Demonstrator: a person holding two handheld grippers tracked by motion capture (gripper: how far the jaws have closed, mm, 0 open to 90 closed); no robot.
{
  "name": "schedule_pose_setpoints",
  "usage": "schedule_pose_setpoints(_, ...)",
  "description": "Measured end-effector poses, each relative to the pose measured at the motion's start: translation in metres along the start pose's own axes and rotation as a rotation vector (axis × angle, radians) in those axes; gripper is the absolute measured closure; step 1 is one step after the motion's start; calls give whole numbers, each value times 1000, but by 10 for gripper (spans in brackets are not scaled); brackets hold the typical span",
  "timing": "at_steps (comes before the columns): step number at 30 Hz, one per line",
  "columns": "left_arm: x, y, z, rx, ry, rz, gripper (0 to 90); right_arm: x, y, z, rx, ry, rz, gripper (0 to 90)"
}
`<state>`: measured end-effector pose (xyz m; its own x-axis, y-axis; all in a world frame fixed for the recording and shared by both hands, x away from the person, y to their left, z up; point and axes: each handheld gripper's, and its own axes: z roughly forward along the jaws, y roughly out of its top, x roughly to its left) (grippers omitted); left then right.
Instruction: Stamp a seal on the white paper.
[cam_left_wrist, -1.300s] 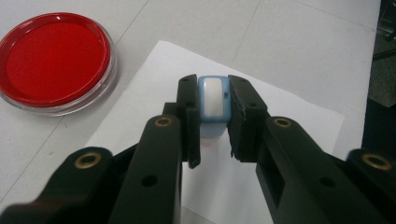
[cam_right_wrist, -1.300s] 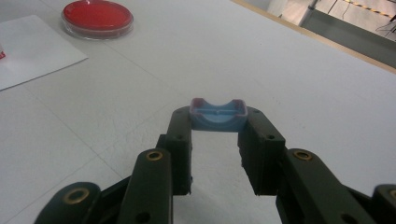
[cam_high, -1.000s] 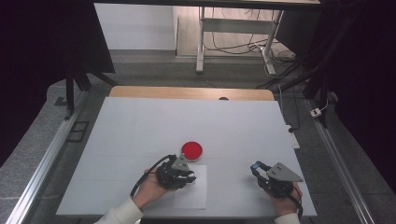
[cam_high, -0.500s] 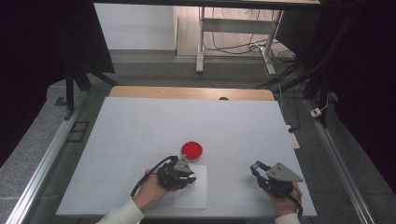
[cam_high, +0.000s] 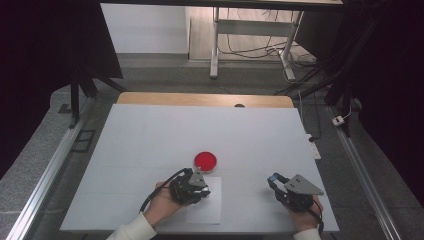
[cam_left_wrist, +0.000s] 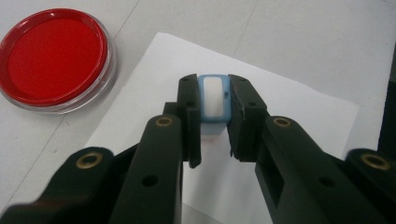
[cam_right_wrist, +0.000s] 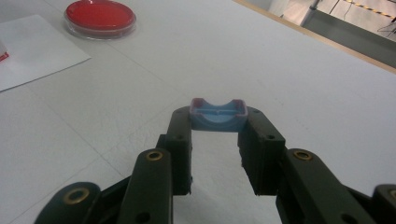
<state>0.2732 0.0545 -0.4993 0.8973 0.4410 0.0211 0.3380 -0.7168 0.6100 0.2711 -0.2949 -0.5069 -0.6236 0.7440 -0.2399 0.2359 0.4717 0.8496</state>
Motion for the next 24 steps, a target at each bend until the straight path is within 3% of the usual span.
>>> schedule_pose_setpoints(13, -2, 1, 0, 10, 8, -2, 760, 1, 0, 0, 0, 1, -1, 651)
schedule_pose_setpoints(24, -5, 5, 1, 31, 26, 19, 760, 0, 0, 0, 3, -1, -1, 651)
